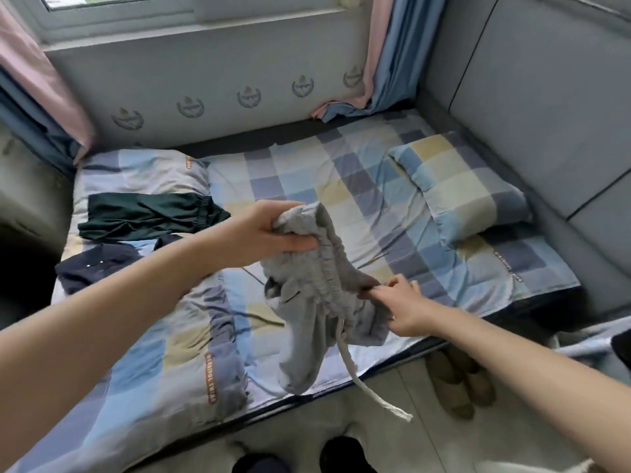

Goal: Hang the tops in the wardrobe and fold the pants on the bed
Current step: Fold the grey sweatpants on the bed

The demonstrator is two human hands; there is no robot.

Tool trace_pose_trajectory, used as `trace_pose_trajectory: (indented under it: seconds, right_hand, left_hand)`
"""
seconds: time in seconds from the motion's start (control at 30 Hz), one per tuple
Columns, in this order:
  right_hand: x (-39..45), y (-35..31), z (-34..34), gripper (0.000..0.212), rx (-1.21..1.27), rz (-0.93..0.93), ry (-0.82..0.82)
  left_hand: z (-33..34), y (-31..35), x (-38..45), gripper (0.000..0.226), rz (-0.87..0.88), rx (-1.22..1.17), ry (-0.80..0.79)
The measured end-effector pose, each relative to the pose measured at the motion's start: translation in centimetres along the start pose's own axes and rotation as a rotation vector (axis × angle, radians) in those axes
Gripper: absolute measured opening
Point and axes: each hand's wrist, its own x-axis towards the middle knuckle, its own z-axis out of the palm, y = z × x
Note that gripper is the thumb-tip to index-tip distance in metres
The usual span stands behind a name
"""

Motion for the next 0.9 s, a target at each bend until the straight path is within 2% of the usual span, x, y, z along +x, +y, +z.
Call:
trace_pose_trajectory:
  seconds: [0.07,0.13,0.17,0.27,0.33,0.37,0.43,0.5,0.53,0.67,0.77,0.9]
  right_hand:
    - [0.4,3.1,0.7,0.063,-0.270,-0.041,-0.043]
    - [0.9,5.9,0.7,0.052,-0.478,-0.075,-0.056]
    - [1.1,7.0,0.6,0.046,-0.545,-0.104,-0.019]
    - [1.4,9.2,-1.2,0.029,-0.681,-0.216,0.258]
    - [1.9,10.1,-2.3,0.038,-0.650,-0.232,0.367]
    - [2.1,10.5,-3.0,0.039,-0.599,-0.212,0.386]
    - [2.4,10.9,-4.7,0.034,-0.504,-0.214,0.469]
    - [2.4,11.0,-6.5,0.028,-0.404,-0.195,0.544]
    - [2.4,11.2,-7.5,0.027,-0.360,-0.189,0.575]
    - [2.4,11.8,-11.1,0.033,-0.293,-0.050,0.629]
    - [3.2,12.3,-13.4,0.043,-0.291,0.035,0.679]
    - [4.5,12.0,-15.4,0.039,-0.360,0.112,0.671]
  left_hand:
    - [-0.7,0.3,-0.1,0.027,-0.004,0.108,-0.097]
    - [-1.7,-0.2,-0.4,0.024,-0.009,0.181,-0.125]
    - [-2.2,-0.7,-0.5,0.024,0.001,0.243,-0.095]
    - [-3.4,-3.5,-0.8,0.026,0.030,0.460,0.074]
    - [-3.8,-5.6,-1.2,0.040,0.038,0.574,0.129]
    - [-3.9,-6.6,-1.3,0.049,0.039,0.646,0.094]
    - [-4.1,-8.6,-0.9,0.059,0.016,0.806,-0.081]
    - [-4.3,-10.8,-0.4,0.056,0.029,1.014,-0.231]
    - [-4.6,-12.0,0.1,0.050,0.054,1.073,-0.242]
    - [-6.8,-15.5,2.0,0.026,0.047,1.090,-0.149]
    - [-8.2,-17.0,3.8,0.022,0.029,1.121,-0.087]
    - [-9.7,-17.8,5.5,0.012,0.010,1.169,-0.013]
